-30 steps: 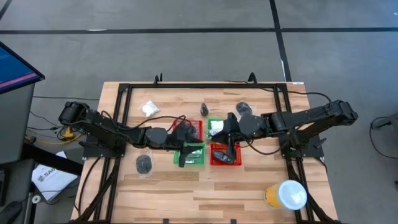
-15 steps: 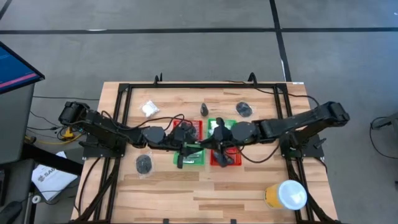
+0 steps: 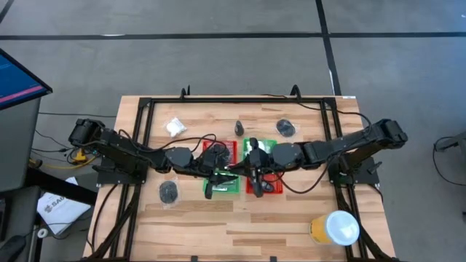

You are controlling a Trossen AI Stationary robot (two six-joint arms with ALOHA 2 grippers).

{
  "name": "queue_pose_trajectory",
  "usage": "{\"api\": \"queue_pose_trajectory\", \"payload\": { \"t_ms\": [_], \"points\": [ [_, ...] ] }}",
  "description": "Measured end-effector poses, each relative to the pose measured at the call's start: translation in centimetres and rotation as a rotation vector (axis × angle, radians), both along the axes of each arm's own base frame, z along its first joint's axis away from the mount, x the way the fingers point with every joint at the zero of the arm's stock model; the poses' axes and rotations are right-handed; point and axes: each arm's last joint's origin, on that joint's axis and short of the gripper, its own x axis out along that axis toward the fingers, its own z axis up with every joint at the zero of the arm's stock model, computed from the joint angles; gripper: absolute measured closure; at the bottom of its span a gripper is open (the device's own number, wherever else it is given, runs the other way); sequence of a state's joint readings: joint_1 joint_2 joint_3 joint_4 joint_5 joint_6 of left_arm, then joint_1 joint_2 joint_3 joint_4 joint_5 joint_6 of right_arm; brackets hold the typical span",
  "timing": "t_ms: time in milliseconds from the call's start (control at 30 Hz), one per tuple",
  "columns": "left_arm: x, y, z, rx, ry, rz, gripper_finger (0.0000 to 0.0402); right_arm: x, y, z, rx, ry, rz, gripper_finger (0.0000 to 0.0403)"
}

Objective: Pick & Place Travel size toiletries
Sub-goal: Put the silver nail cutter into the left green basket

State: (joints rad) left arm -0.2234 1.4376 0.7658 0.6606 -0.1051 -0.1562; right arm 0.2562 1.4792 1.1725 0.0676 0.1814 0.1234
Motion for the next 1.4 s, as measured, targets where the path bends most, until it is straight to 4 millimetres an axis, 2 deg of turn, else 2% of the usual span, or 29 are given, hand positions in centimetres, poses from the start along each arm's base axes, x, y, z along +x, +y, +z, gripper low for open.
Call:
{"api": "queue_pose_trajectory", "payload": {
  "t_ms": [167,300,533,767,1033,1400],
  "points": [
    [0.0,0.0,0.0,0.001,-0.001,0.000,0.0298,0.4,0.1,-0.7,-0.007,0.024,0.000,0.0386],
    [0.0,0.0,0.0,0.002,-0.005,0.000,0.0309,0.3,0.0,-0.5,-0.004,0.011,-0.002,0.0386],
    [-0.1,-0.2,0.0,0.047,-0.011,0.004,0.0387,0.4,0.0,-0.5,-0.008,0.016,-0.005,0.0386],
    [-0.1,-0.3,0.0,0.048,-0.010,0.007,0.0393,0.4,0.0,-0.6,-0.008,0.021,-0.005,0.0381],
    [-0.1,-0.4,-0.2,0.048,0.009,0.002,0.0393,0.3,0.0,-0.8,-0.013,0.043,0.001,0.0350],
    [-0.8,-2.0,-2.0,0.028,0.199,0.001,0.0393,0.0,-0.1,-1.6,-0.034,0.129,-0.005,0.0343]
  ]
}}
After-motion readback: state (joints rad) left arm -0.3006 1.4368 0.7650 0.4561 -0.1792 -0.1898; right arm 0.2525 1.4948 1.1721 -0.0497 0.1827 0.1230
